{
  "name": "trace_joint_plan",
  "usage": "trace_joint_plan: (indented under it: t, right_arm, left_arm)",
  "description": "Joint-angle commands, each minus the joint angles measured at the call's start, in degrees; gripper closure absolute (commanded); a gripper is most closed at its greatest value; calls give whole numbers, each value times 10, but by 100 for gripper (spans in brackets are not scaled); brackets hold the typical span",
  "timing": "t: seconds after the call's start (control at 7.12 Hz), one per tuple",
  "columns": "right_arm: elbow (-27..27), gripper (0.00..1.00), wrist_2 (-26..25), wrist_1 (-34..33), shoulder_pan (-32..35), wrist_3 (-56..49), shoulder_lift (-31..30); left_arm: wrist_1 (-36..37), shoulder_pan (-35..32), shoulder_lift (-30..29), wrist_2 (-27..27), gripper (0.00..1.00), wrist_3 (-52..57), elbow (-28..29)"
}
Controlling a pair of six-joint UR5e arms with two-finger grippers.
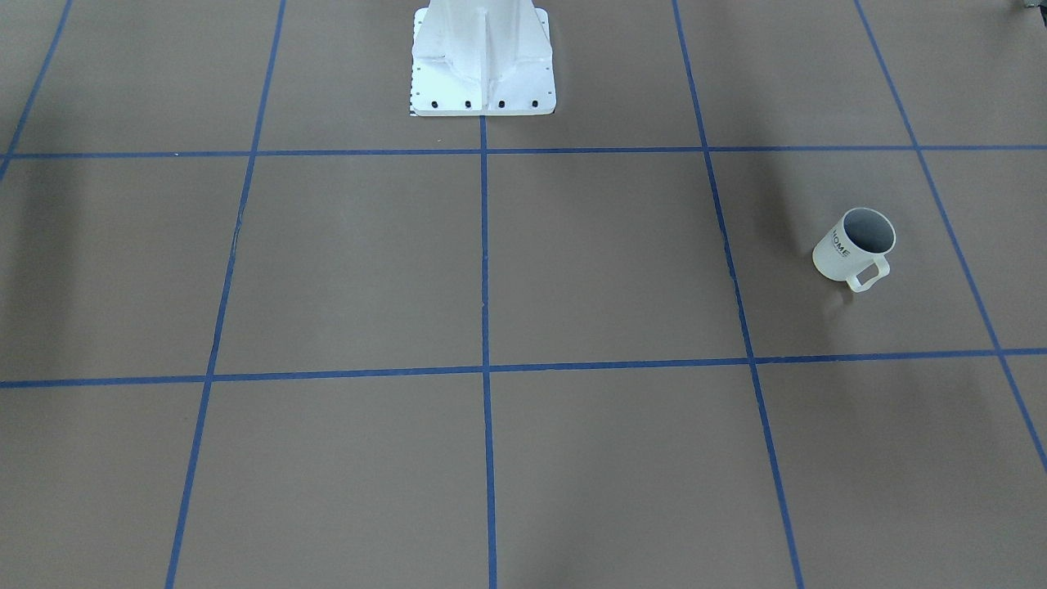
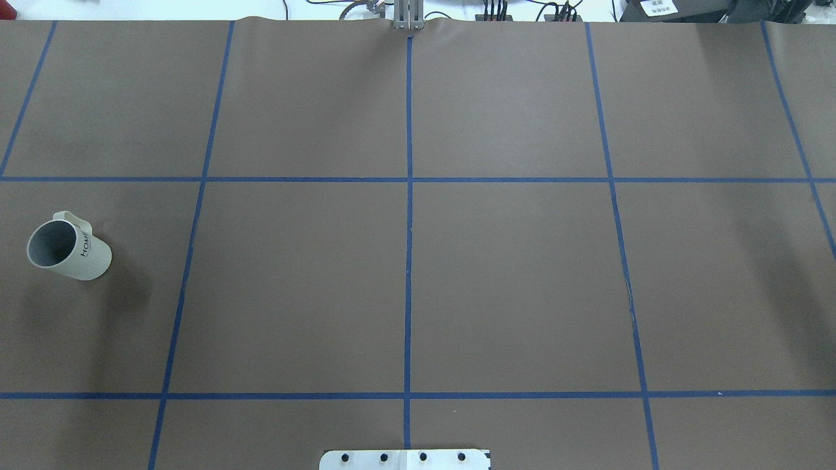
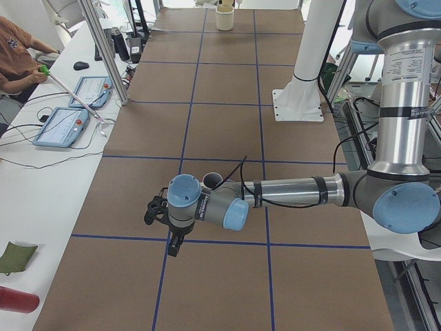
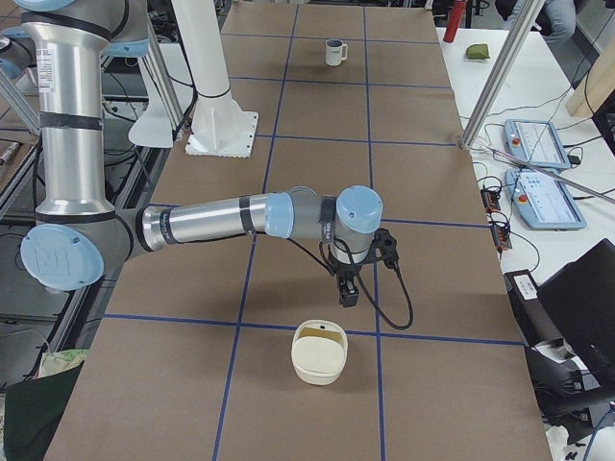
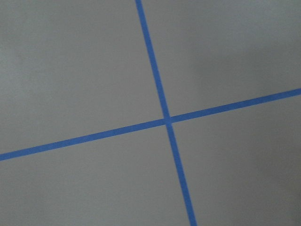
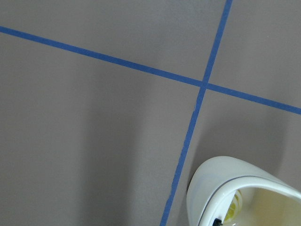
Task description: Left arm hands cup to right arm to dump lemon
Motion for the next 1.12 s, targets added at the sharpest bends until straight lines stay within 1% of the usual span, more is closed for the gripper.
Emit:
trace_joint_plan:
  t: [0.0, 0.14, 0.28, 0.42, 0.7, 0.98]
  right_arm:
    - [-5, 0, -2, 10, 1, 5, -18]
    - [-11, 0, -9, 27, 1, 6, -26]
    - [-22, 0, -10, 36, 1, 7, -29]
    - [-25, 0, -12, 43, 1, 7, -33]
    - [-47, 0, -12, 76, 1, 8, -33]
    - [-54, 0, -8, 79, 1, 15, -33]
  left_arm:
    - [33, 0, -14, 19, 0, -1, -18]
    - [96, 0, -14, 21, 0, -1, -60]
    - [132, 0, -10, 28, 0, -1, -88]
    - [134, 0, -7, 29, 0, 1, -88]
    - [134, 1, -4, 28, 0, 5, -91]
    - [136, 0, 5, 12, 0, 5, -85]
